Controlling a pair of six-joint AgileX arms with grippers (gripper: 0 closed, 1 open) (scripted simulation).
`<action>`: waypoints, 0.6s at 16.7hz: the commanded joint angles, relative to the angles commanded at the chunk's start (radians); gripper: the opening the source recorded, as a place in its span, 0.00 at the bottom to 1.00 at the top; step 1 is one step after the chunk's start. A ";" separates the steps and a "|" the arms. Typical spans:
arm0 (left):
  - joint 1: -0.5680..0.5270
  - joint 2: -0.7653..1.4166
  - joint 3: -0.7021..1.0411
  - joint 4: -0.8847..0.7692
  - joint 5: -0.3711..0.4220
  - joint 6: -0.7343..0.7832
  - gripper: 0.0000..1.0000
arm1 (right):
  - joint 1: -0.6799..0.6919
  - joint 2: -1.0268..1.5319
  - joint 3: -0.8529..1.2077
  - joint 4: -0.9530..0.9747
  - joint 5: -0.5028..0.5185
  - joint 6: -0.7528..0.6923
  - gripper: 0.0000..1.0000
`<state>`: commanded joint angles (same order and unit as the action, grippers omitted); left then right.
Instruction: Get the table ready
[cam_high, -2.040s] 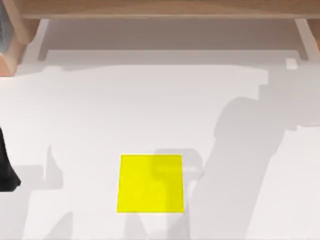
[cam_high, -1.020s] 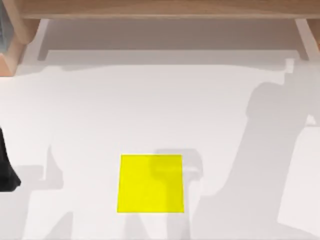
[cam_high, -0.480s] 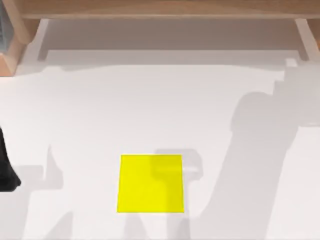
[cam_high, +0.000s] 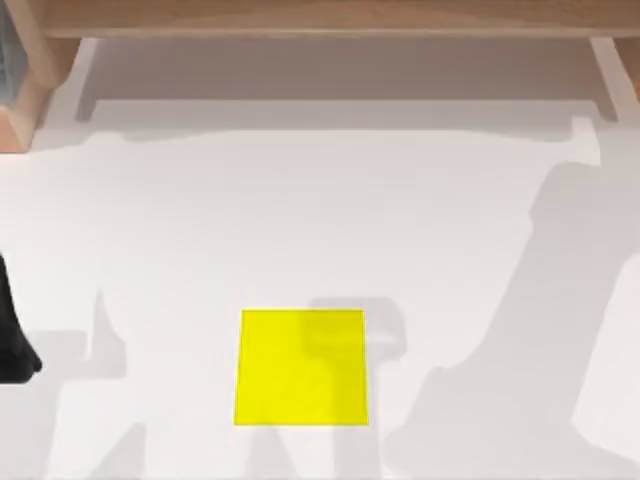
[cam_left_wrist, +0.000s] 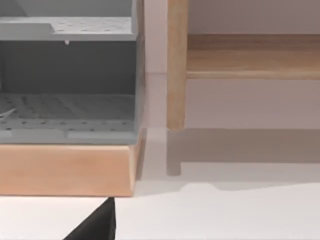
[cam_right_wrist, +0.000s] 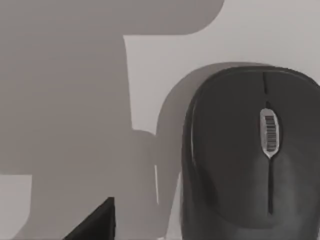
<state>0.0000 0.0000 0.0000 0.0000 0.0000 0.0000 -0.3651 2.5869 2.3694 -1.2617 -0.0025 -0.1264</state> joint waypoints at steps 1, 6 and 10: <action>0.000 0.000 0.000 0.000 0.000 0.000 1.00 | 0.002 0.008 -0.001 0.015 -0.001 0.001 1.00; 0.000 0.000 0.000 0.000 0.000 0.000 1.00 | 0.003 0.012 -0.002 0.022 -0.001 0.000 1.00; 0.000 0.000 0.000 0.000 0.000 0.000 1.00 | 0.003 0.012 -0.002 0.022 -0.001 0.000 0.70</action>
<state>0.0000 0.0000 0.0000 0.0000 0.0000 0.0000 -0.3623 2.5991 2.3672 -1.2399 -0.0037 -0.1261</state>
